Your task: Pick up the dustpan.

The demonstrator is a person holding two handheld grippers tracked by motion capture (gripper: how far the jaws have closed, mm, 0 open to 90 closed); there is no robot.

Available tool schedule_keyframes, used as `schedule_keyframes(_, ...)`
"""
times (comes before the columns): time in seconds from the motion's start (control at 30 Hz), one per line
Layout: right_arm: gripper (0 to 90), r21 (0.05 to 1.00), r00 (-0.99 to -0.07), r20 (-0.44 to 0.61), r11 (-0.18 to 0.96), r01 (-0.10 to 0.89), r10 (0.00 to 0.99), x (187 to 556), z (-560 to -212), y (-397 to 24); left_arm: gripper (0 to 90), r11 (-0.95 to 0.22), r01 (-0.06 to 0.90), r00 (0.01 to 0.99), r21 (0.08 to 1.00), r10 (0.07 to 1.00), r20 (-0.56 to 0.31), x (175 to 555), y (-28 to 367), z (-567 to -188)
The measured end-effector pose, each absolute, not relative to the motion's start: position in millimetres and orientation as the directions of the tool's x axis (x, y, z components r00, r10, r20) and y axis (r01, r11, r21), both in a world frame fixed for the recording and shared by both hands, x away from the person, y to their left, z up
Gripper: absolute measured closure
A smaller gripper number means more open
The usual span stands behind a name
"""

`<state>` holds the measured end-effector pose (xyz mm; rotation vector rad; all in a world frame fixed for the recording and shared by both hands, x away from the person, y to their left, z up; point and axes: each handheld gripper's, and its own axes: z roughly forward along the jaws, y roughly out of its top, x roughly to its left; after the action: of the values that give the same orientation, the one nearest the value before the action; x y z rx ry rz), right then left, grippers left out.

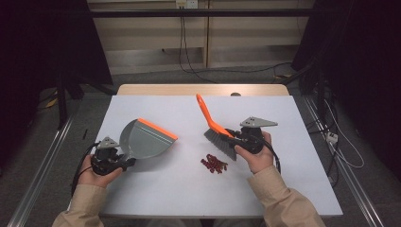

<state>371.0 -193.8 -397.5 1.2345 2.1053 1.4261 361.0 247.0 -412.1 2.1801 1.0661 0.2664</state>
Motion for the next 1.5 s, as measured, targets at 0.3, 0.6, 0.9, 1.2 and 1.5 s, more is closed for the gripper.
schedule_keyframes(0.3, 71.4, 0.871, -0.546, 0.171, 0.133, 0.473, 0.82, 372, -402, -206, 63.6, -0.526, 0.539, 0.765, 0.658, 0.633, -0.12, 344, 225, -405)
schedule_keyframes(0.6, 71.4, 0.876, -0.51, 0.136, 0.138, 0.463, 0.849, 372, -410, -218, 63.6, -0.606, 0.477, 0.837, 0.636, 0.534, -0.119, 333, 202, -408)
schedule_keyframes(0.9, 71.4, 0.868, -0.499, 0.114, 0.158, 0.471, 0.859, 372, -423, -220, 63.5, -0.659, 0.448, 0.872, 0.604, 0.472, -0.131, 328, 184, -414)
schedule_keyframes(1.2, 71.1, 0.854, -0.523, 0.039, 0.243, 0.46, 0.852, 370, -429, -215, 63.5, -0.687, 0.433, 0.886, 0.583, 0.442, -0.137, 322, 178, -417)
schedule_keyframes(1.5, 62.1, 0.807, -0.542, 0.046, 0.289, 0.515, 0.839, 373, -422, -210, 63.4, -0.713, 0.418, 0.902, 0.563, 0.402, -0.16, 323, 177, -420)
